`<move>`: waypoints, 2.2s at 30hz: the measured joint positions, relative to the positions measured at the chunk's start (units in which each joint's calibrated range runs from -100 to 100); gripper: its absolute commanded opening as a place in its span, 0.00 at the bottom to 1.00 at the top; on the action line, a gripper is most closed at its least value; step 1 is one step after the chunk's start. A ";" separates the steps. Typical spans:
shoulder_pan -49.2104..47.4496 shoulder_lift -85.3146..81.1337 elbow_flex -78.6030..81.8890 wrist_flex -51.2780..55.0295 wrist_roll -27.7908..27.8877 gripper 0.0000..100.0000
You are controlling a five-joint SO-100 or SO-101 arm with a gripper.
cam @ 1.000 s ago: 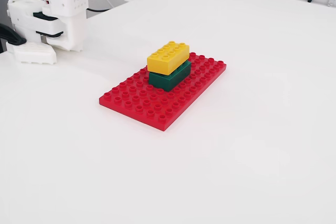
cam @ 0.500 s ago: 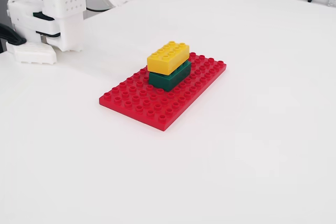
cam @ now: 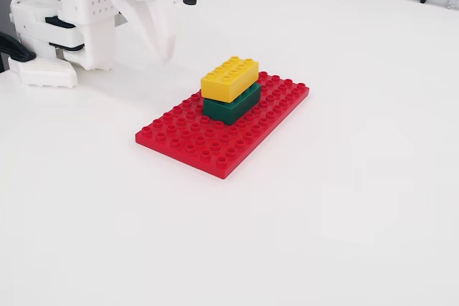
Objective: Put yellow lego brick onto the green one
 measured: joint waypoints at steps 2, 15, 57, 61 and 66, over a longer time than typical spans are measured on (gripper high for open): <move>0.00 -0.17 3.61 -2.51 0.00 0.01; 0.00 -0.51 12.35 -8.21 2.13 0.01; 0.00 -0.51 12.44 -8.30 2.13 0.01; 0.00 -0.51 12.44 -8.30 2.13 0.01; 0.00 -0.51 12.44 -8.30 2.13 0.01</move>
